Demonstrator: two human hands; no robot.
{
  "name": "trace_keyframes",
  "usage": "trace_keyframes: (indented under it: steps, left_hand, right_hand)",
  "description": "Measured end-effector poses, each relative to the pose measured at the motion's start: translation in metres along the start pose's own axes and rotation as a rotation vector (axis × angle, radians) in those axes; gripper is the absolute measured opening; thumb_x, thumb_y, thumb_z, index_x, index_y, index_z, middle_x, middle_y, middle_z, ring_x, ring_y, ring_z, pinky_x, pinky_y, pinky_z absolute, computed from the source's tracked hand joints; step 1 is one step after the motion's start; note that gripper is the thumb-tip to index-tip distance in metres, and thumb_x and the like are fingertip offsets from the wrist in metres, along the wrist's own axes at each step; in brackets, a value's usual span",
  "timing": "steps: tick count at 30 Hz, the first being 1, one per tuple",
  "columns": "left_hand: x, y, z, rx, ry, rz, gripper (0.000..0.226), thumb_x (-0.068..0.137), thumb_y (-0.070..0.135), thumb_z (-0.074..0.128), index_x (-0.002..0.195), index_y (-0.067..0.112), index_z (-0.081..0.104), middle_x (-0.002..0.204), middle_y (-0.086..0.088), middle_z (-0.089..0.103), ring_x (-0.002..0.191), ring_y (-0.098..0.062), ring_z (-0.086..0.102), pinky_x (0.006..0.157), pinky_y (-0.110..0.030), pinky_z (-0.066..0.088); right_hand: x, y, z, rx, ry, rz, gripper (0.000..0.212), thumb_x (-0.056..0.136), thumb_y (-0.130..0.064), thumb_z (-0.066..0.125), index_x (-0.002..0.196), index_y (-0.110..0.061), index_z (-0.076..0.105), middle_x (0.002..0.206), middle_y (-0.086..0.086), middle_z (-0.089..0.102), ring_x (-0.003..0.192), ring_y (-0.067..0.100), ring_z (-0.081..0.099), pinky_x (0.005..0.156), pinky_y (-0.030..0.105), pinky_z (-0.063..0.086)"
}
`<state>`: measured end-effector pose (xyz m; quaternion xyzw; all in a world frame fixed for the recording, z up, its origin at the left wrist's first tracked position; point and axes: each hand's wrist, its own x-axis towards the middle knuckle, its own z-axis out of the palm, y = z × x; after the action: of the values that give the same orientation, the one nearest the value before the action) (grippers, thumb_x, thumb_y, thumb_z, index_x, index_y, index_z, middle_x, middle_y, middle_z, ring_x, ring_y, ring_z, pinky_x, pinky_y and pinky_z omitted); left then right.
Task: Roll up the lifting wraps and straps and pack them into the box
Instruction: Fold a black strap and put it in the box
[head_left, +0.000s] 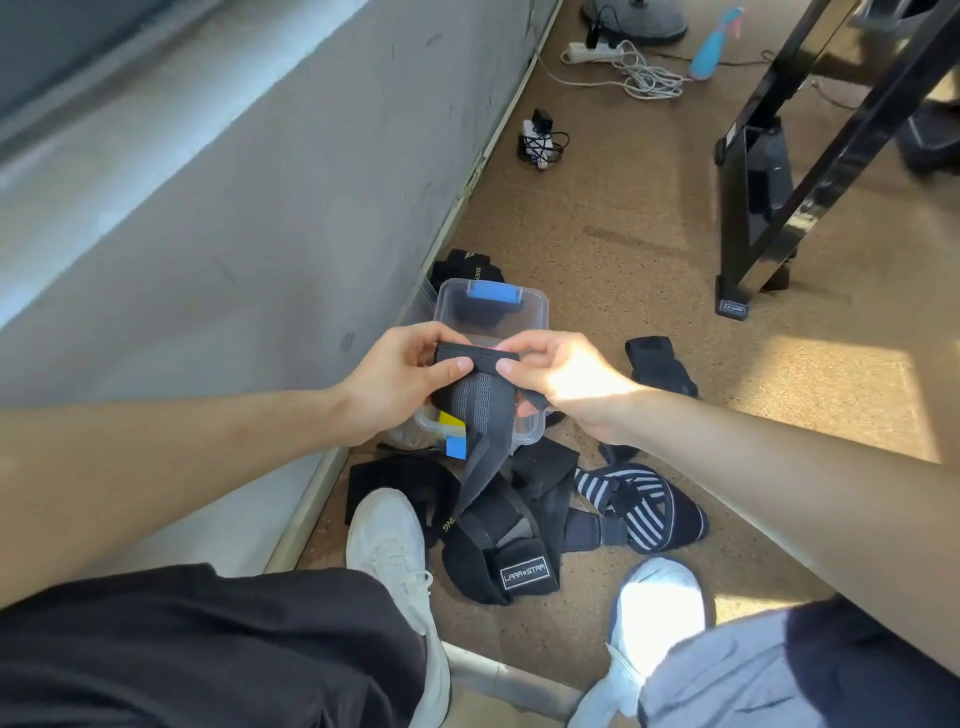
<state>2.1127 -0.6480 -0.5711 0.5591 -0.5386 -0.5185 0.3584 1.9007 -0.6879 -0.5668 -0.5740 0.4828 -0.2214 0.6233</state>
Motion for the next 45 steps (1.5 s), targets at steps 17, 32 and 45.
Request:
trace_keyframes:
  steps: [17, 32, 45]
  left_hand:
    - [0.007, 0.028, 0.000, -0.108, -0.149, -0.151, 0.021, 0.102, 0.022, 0.060, 0.106, 0.006, 0.073, 0.093, -0.005, 0.076, 0.083, -0.014, 0.073, 0.072, -0.025, 0.059]
    - [0.009, 0.028, -0.002, -0.088, 0.020, -0.017, 0.018, 0.090, 0.010, 0.076, 0.103, 0.010, 0.063, 0.091, -0.003, 0.076, 0.087, -0.017, 0.075, 0.078, -0.034, 0.062]
    - [0.006, 0.038, -0.002, -0.144, -0.092, -0.157, 0.034, 0.104, 0.037, 0.055, 0.108, 0.005, 0.066, 0.098, -0.012, 0.076, 0.091, -0.026, 0.075, 0.087, -0.042, 0.062]
  right_hand:
    - [-0.001, -0.032, -0.012, -0.127, 0.046, -0.141, 0.026, 0.085, -0.002, 0.079, 0.093, -0.026, 0.079, 0.097, 0.009, 0.078, 0.094, 0.026, 0.075, 0.089, 0.041, 0.062]
    - [0.003, -0.032, -0.004, 0.156, -0.004, -0.013, 0.021, 0.092, 0.000, 0.069, 0.111, -0.009, 0.071, 0.116, 0.018, 0.072, 0.101, 0.036, 0.074, 0.088, 0.056, 0.059]
    - [0.001, -0.038, -0.012, -0.182, 0.114, -0.261, 0.029, 0.081, 0.005, 0.080, 0.096, -0.020, 0.077, 0.099, 0.006, 0.075, 0.082, 0.013, 0.072, 0.070, 0.026, 0.061]
